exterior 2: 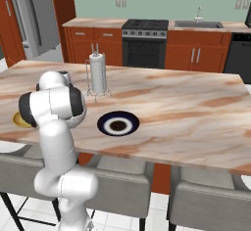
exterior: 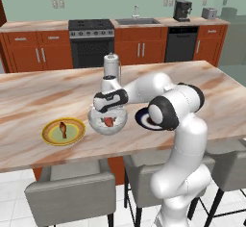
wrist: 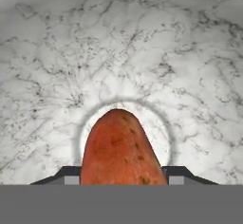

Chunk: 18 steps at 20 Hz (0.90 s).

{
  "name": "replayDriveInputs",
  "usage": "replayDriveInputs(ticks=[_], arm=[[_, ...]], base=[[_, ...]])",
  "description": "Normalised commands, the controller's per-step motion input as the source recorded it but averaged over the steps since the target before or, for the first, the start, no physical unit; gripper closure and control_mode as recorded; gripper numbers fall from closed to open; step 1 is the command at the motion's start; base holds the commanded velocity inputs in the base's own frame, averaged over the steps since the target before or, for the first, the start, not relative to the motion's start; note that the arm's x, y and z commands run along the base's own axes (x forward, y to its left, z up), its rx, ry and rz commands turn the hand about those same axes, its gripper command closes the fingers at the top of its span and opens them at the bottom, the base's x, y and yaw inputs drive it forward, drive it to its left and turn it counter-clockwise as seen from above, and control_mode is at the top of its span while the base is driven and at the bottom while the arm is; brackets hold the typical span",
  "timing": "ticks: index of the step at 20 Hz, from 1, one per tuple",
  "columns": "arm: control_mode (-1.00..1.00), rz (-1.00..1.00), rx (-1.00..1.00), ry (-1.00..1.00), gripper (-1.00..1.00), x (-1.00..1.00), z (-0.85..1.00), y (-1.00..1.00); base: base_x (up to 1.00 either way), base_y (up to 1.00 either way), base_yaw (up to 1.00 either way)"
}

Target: Pick the chicken drumstick and sweet potato from their plates and place them in the bowl. Then put the bowl in the fridge.

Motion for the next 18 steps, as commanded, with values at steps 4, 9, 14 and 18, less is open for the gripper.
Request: replayDriveInputs(ticks=[4, 9, 14, 18], arm=[[-1.0, 0.0, -0.05, 0.0, 1.0, 0.19, -0.02, 0.12], [-1.0, 0.0, -0.07, 0.0, -1.0, 0.14, 0.0, 0.09], [-1.0, 0.0, -0.08, 0.01, -1.0, 0.01, 0.14, 0.01], [-1.0, 0.0, -0.03, 0.06, -1.0, 0.0, 0.25, 0.0]], base=[[0.0, 0.0, 0.0], [0.0, 0.0, 0.0], [0.0, 0.0, 0.0], [0.0, 0.0, 0.0]])
